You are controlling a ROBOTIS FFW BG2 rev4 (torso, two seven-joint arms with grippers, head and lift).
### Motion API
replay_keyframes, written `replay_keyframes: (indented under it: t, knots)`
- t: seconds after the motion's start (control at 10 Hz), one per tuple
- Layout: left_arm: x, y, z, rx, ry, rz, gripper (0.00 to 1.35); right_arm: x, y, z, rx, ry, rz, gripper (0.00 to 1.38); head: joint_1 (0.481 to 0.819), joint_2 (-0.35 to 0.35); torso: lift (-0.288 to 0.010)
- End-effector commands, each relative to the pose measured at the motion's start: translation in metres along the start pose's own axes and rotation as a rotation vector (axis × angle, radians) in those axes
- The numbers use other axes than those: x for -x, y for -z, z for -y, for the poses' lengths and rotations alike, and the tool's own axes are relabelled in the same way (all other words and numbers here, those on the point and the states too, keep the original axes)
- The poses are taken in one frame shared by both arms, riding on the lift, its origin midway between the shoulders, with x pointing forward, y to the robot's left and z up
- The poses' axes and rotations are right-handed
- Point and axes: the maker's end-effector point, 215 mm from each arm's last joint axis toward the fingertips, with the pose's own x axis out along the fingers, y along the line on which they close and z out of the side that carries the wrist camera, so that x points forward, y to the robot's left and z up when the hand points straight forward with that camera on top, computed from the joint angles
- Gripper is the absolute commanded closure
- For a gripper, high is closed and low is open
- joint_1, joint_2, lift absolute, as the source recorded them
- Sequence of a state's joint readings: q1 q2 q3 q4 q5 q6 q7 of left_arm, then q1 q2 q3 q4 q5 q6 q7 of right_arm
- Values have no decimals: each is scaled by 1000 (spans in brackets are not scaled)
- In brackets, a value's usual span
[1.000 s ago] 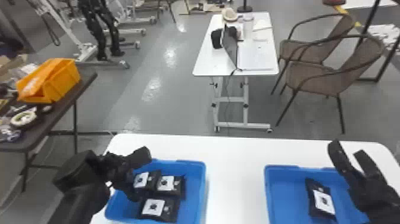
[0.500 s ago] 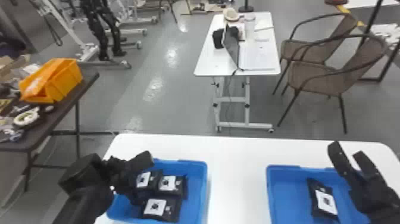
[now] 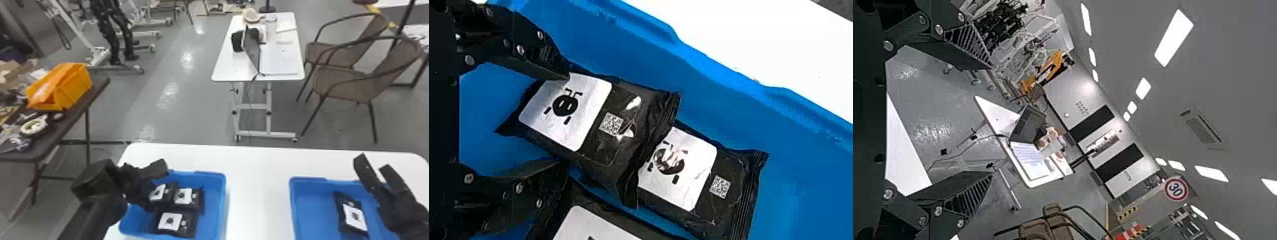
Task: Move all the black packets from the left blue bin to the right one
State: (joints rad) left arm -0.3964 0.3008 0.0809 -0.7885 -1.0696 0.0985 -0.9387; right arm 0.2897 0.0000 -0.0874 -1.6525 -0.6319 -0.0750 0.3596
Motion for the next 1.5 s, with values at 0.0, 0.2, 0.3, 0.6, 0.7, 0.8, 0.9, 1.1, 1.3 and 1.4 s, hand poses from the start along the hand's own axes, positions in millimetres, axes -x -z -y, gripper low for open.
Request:
replay_keyframes:
  t: [0.0, 0.2, 0.3, 0.6, 0.7, 0.8, 0.9, 1.1, 1.3, 1.4]
  knots:
    - [1, -1, -2, -7, -2, -6, 604, -1, 0, -1, -1, -6, 0, 289, 695, 200, 0]
    - [3, -3, -5, -7, -8, -2, 679, -1, 1, -2, -6, -8, -3, 289, 695, 202, 0]
    - [4, -11, -7, -12, -14, 11, 723, -1, 3, -1, -7, -7, -6, 300, 695, 201, 0]
    - [5, -19, -4, -16, -4, 17, 815, -2, 7, -2, -17, -16, -15, 435, 695, 190, 0]
    - [4, -17, 1, -17, 5, 16, 817, -2, 8, -3, -26, -20, -17, 536, 695, 189, 0]
    - [1, -17, 8, -16, 20, 26, 817, -2, 10, -3, -34, -25, -22, 598, 695, 190, 0]
    - [-1, -16, 12, -11, 25, 29, 817, -2, 11, -4, -33, -29, -25, 598, 695, 190, 0]
    - [-3, -13, 15, -5, 28, 11, 1131, -3, 10, -5, -33, -34, -24, 598, 695, 191, 0]
    - [-1, -16, 13, -19, 15, -2, 1154, -3, 11, -6, -33, -37, -25, 598, 695, 194, 0]
    - [7, -21, 10, -14, -1, 17, 1154, -3, 10, -7, -32, -41, -26, 598, 695, 194, 0]
